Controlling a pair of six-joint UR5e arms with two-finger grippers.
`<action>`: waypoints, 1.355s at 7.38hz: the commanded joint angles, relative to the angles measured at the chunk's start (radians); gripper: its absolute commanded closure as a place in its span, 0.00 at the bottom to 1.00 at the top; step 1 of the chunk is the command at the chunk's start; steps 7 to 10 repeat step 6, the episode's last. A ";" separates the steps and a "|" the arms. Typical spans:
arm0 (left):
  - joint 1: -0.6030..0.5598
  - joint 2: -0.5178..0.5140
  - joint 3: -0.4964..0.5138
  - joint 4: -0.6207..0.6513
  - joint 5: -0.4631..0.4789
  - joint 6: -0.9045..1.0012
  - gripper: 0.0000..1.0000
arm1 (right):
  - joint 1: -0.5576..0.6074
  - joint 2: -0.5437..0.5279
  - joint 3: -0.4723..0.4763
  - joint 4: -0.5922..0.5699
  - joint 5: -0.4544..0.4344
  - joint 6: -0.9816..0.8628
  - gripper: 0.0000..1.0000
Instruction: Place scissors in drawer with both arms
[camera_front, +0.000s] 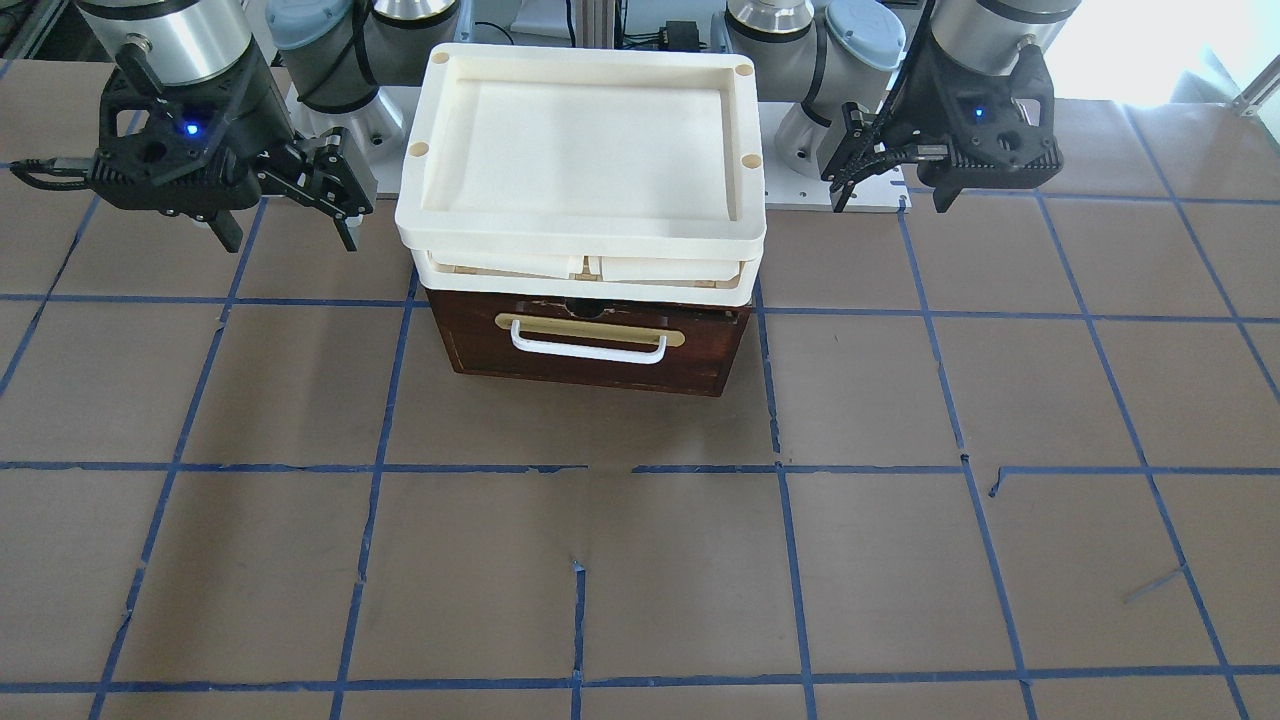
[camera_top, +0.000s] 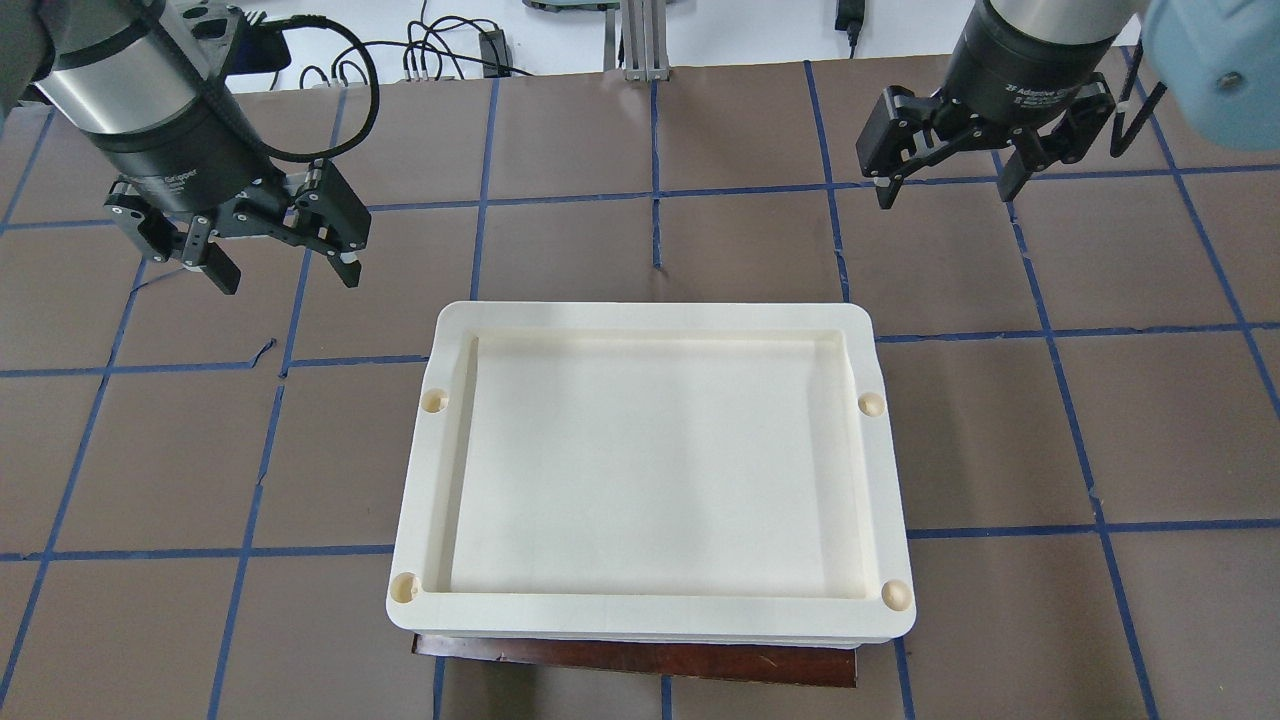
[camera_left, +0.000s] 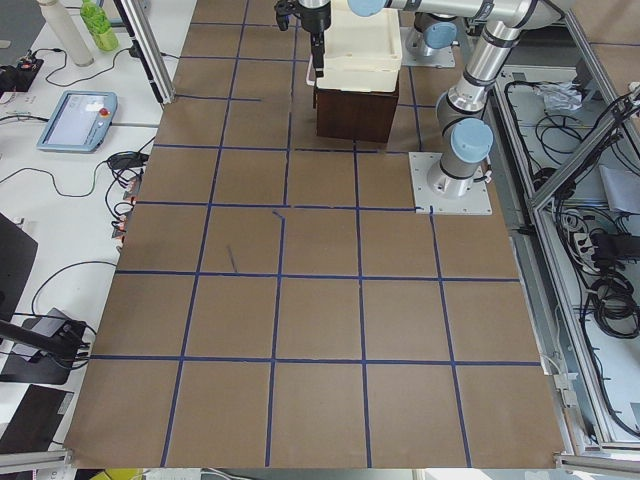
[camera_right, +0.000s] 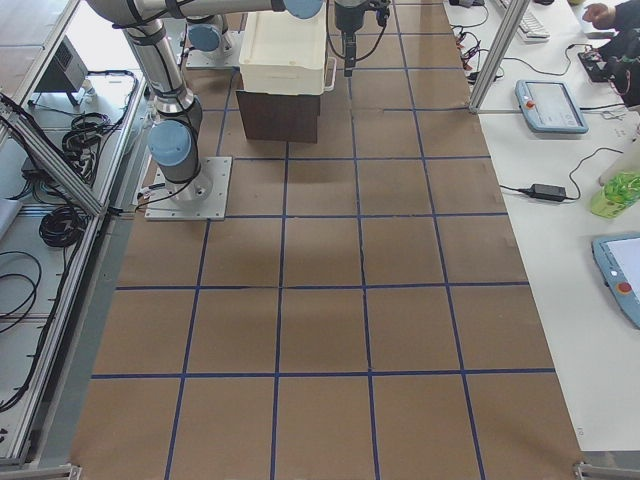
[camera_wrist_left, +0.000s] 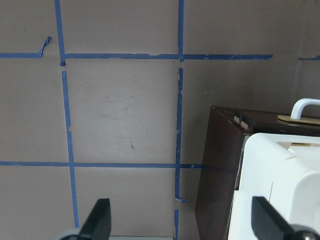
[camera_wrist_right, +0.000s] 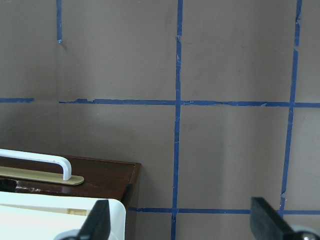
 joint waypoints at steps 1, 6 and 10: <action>0.000 0.000 0.000 0.002 -0.001 0.000 0.00 | 0.000 -0.001 0.000 -0.001 0.002 0.001 0.00; 0.000 0.000 0.000 0.003 0.001 0.003 0.00 | 0.002 0.000 0.000 -0.021 0.009 0.007 0.00; 0.000 0.000 0.000 0.003 0.001 0.003 0.00 | 0.002 0.000 0.000 -0.021 0.009 0.007 0.00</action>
